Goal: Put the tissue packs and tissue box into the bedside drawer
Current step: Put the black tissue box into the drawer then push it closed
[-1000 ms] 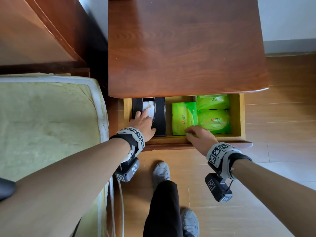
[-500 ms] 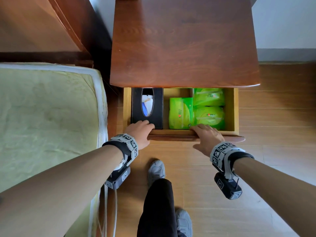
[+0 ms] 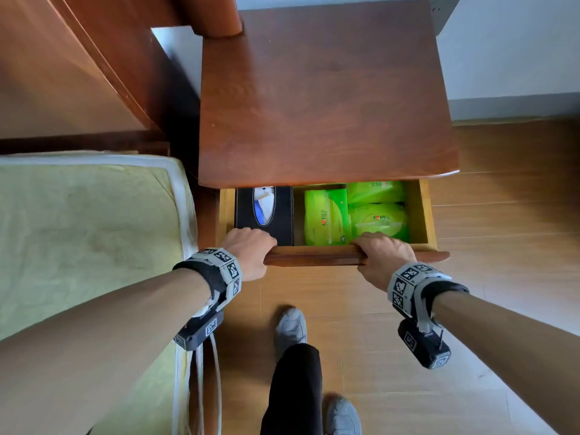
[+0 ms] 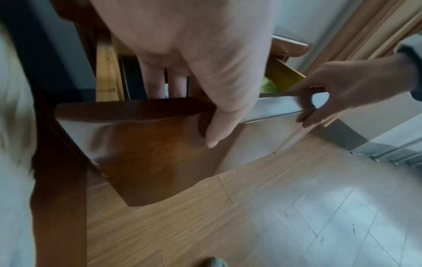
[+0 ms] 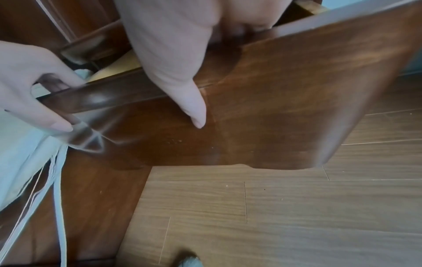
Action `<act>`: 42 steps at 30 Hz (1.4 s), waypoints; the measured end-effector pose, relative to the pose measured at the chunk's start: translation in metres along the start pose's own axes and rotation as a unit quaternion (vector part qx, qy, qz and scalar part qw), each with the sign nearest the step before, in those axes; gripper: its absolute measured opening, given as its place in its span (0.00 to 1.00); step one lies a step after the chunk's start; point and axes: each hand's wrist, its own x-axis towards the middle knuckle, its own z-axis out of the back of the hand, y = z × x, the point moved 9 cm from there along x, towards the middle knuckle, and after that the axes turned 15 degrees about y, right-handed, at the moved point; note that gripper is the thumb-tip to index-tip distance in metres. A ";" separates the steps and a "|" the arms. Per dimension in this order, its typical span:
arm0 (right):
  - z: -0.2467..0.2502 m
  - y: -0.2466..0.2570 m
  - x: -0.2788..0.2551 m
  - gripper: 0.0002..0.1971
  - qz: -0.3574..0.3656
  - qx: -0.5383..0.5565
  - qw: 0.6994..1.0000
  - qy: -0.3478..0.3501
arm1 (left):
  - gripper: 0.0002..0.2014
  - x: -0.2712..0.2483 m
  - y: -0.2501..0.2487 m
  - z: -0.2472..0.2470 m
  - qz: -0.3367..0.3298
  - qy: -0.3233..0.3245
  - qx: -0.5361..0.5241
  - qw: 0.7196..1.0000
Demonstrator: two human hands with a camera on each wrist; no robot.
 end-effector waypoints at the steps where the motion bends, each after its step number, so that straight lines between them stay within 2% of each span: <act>1: 0.009 0.000 0.001 0.11 -0.002 0.008 1.000 -0.007 | 0.13 0.000 0.002 0.008 0.002 -0.007 -0.004 1.000; 4: 0.035 -0.003 0.010 0.12 -0.015 0.032 0.999 -0.037 | 0.10 0.007 0.012 0.032 0.018 -0.039 -0.026 0.999; 7: 0.054 -0.004 0.023 0.16 -0.016 0.046 0.996 -0.073 | 0.14 0.015 0.021 0.049 0.043 -0.083 -0.038 0.995; 12: 0.043 -0.004 0.021 0.23 0.007 0.028 0.994 -0.103 | 0.15 0.010 0.015 0.040 0.053 -0.132 -0.054 0.988; 15: 0.046 -0.008 -0.002 0.24 0.040 0.061 0.980 -0.184 | 0.19 -0.006 0.007 0.041 0.003 -0.206 -0.107 0.973; 17: 0.043 -0.009 -0.021 0.18 0.066 0.111 0.965 -0.228 | 0.17 -0.024 -0.007 0.042 -0.047 -0.256 -0.138 0.956; 18: 0.037 -0.008 -0.026 0.13 0.071 0.138 0.964 -0.218 | 0.15 -0.030 -0.013 0.040 -0.061 -0.265 -0.150 0.951; 20: 0.017 -0.012 -0.021 0.09 0.056 0.183 0.970 -0.147 | 0.11 -0.029 -0.020 0.027 -0.058 -0.224 -0.181 0.956; 22: 0.002 -0.015 -0.011 0.14 0.024 0.180 0.980 -0.075 | 0.17 -0.018 -0.018 0.010 -0.031 -0.147 -0.197 0.969; 24: 0.004 -0.021 -0.004 0.17 0.006 0.169 0.983 -0.077 | 0.24 -0.011 -0.012 0.003 -0.006 -0.108 -0.183 0.977; 27: 0.009 -0.024 0.002 0.17 -0.003 0.181 0.977 -0.114 | 0.26 -0.012 -0.008 0.004 0.001 -0.128 -0.162 0.978; 31: 0.001 -0.028 0.010 0.18 -0.012 0.177 0.977 -0.115 | 0.27 -0.011 -0.008 0.003 -0.010 -0.130 -0.148 0.980; 36: 0.016 -0.025 0.015 0.20 0.011 0.159 0.977 -0.139 | 0.27 -0.008 0.003 0.016 0.024 -0.157 -0.138 0.978; 42: 0.045 -0.015 0.041 0.25 -0.043 0.146 0.980 -0.129 | 0.32 0.007 0.020 0.040 0.055 -0.148 -0.119 0.980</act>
